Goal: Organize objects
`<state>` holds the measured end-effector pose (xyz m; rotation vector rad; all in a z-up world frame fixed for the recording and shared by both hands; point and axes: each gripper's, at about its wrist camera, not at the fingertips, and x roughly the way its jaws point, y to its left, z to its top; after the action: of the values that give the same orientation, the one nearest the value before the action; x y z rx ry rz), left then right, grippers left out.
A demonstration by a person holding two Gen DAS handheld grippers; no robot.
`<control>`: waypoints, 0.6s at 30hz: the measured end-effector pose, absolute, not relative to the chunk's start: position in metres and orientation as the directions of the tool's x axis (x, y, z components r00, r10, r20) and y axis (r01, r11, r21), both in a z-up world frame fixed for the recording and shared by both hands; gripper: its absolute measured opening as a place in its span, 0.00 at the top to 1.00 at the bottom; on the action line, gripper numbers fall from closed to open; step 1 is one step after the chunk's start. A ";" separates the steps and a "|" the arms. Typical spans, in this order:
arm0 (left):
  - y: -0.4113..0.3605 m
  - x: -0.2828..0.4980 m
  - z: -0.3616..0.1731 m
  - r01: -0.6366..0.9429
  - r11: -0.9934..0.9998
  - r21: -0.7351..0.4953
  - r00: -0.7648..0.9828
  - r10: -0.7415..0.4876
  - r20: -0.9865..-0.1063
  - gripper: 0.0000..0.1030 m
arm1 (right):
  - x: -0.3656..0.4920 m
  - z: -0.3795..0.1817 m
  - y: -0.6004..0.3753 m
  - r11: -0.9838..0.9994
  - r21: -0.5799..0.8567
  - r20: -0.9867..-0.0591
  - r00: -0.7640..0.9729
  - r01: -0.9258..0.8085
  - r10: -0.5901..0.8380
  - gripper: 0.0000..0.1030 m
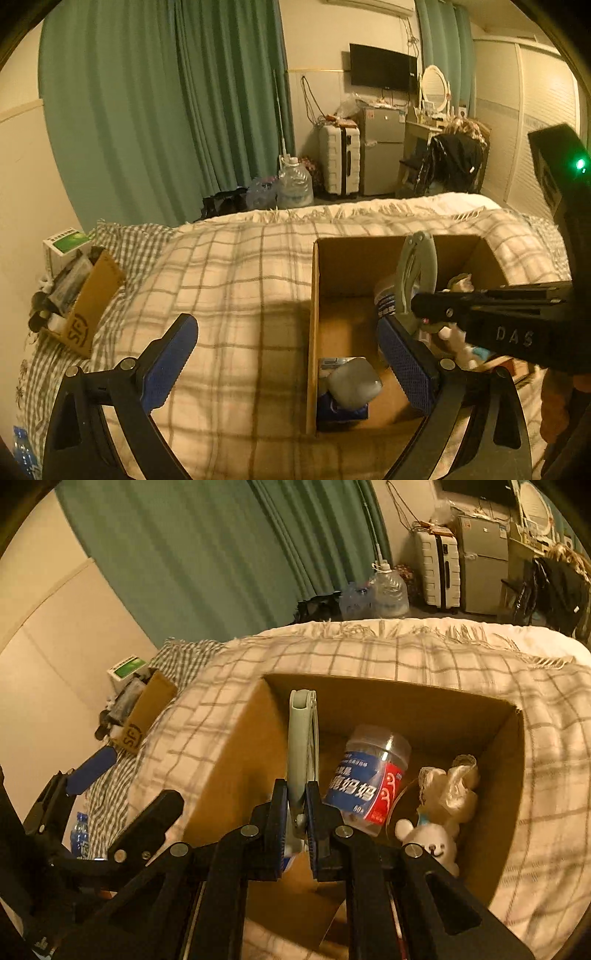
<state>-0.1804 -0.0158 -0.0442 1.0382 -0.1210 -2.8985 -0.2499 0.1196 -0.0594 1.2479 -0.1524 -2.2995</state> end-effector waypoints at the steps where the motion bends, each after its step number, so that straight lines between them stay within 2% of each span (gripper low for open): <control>1: -0.016 -0.182 -0.046 0.029 -0.995 0.092 -0.770 -0.081 -0.633 0.03 | -0.251 -0.061 0.121 -0.865 0.331 -0.748 -0.454 0.378 -0.485 0.91; 2: -0.016 -0.183 -0.048 0.027 -0.996 0.089 -0.769 -0.078 -0.635 0.03 | -0.252 -0.060 0.123 -0.868 0.325 -0.743 -0.467 0.375 -0.480 0.89; 4: -0.016 -0.181 -0.048 0.027 -0.997 0.079 -0.766 -0.071 -0.639 0.03 | -0.249 -0.053 0.127 -0.882 0.295 -0.730 -0.509 0.367 -0.456 0.76; 5: -0.016 -0.180 -0.048 0.027 -0.997 0.074 -0.766 -0.068 -0.640 0.03 | -0.246 -0.045 0.131 -0.897 0.263 -0.723 -0.543 0.354 -0.427 0.65; 10: -0.013 -0.161 -0.027 0.023 -0.998 0.065 -0.785 -0.058 -0.616 0.03 | -0.211 0.000 0.140 -0.942 0.129 -0.663 -0.680 0.310 -0.314 0.62; 12: -0.010 -0.152 -0.014 0.018 -0.998 0.061 -0.798 -0.051 -0.601 0.03 | -0.196 0.019 0.145 -0.956 0.078 -0.637 -0.724 0.282 -0.265 0.49; 16: -0.003 -0.126 0.017 0.013 -0.999 0.050 -0.834 -0.039 -0.551 0.00 | -0.160 0.051 0.160 -0.974 0.009 -0.589 -0.786 0.226 -0.188 0.39; 18: 0.000 -0.115 0.030 0.010 -0.999 0.041 -0.848 -0.030 -0.530 0.00 | -0.137 0.066 0.172 -0.980 -0.021 -0.564 -0.812 0.197 -0.151 0.28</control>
<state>-0.1152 0.0001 0.0302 0.8608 -0.0570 -2.9994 -0.1374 0.1719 0.0662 0.8699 0.1161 -2.8249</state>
